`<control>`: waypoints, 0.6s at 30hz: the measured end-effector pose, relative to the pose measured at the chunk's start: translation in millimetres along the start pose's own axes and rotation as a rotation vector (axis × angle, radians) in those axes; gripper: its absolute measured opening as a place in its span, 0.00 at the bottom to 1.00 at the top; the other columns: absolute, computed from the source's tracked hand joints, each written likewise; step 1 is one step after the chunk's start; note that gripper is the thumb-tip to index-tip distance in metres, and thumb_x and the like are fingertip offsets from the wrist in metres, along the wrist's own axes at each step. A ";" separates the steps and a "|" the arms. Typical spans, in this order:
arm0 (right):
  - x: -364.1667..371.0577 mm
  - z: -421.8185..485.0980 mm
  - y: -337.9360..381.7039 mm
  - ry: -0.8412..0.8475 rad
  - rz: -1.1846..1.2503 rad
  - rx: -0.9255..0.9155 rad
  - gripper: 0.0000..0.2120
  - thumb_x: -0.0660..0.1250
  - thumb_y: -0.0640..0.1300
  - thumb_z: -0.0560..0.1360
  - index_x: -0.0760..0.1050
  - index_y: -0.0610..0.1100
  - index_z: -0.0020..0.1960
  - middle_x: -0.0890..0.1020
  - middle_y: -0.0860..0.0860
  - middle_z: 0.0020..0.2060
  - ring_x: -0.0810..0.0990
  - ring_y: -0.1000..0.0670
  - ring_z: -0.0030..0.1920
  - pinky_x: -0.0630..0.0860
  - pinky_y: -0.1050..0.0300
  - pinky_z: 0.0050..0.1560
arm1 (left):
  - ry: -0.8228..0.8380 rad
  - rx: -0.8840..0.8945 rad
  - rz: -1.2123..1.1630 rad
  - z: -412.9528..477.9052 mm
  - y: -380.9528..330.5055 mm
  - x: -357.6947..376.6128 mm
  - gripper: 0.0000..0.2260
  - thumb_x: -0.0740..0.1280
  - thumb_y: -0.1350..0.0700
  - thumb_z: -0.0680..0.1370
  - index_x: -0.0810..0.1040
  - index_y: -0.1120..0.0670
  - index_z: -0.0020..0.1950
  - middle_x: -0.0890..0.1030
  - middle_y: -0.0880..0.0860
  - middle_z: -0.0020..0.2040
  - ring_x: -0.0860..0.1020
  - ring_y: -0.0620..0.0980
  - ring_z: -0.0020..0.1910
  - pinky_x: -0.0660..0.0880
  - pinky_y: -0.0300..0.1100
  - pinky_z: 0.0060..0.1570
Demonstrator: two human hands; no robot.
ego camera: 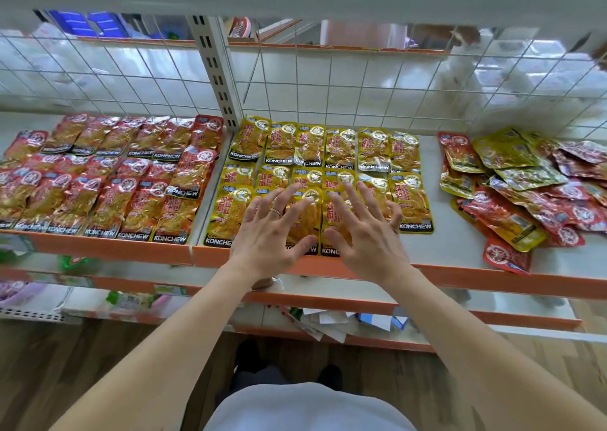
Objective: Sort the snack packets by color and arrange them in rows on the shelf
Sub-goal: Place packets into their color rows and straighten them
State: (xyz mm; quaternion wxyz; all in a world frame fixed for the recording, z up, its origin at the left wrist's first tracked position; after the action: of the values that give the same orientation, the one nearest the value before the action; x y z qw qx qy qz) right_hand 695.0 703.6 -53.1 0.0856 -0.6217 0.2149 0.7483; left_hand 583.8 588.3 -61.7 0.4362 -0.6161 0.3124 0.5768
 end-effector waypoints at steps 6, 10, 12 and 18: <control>5.7 18.9 -6.5 0.120 -0.067 -0.019 0.38 0.41 0.68 0.76 0.51 0.52 0.81 0.49 0.53 0.81 0.47 0.53 0.80 0.38 0.37 0.74 | 0.032 0.070 0.081 19.2 -11.0 -5.8 0.37 0.45 0.28 0.76 0.54 0.44 0.81 0.46 0.47 0.83 0.46 0.50 0.82 0.41 0.60 0.78; 10.8 23.6 -4.6 0.179 -0.109 -0.034 0.37 0.44 0.66 0.77 0.50 0.50 0.82 0.50 0.53 0.81 0.50 0.53 0.80 0.39 0.38 0.74 | 0.147 0.106 0.142 34.7 -11.1 3.7 0.38 0.38 0.27 0.76 0.47 0.43 0.82 0.44 0.47 0.83 0.45 0.49 0.82 0.37 0.58 0.78; 10.9 23.0 -2.8 0.179 -0.107 -0.025 0.37 0.43 0.65 0.77 0.51 0.49 0.81 0.51 0.54 0.81 0.50 0.54 0.80 0.40 0.40 0.73 | 0.160 0.119 0.134 34.9 -8.1 6.2 0.38 0.36 0.26 0.76 0.46 0.44 0.82 0.44 0.47 0.83 0.44 0.48 0.82 0.37 0.56 0.78; 18.1 21.8 2.2 0.223 -0.083 0.037 0.37 0.44 0.65 0.77 0.48 0.49 0.82 0.48 0.53 0.81 0.46 0.54 0.80 0.43 0.38 0.74 | 0.140 0.141 0.128 34.7 -3.2 5.5 0.38 0.39 0.26 0.77 0.47 0.45 0.83 0.45 0.46 0.83 0.44 0.47 0.81 0.38 0.55 0.79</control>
State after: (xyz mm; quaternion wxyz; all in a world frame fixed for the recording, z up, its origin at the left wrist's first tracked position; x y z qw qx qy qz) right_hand 670.9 708.5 -67.2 0.1037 -0.7078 0.2108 0.6662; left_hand 572.3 621.4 -64.9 0.4179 -0.6015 0.4206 0.5354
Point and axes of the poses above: each hand's wrist, its own z-axis towards the middle knuckle, its own x-axis out of the palm, y = z × x, the point moved 9 cm from there along z, towards the middle knuckle
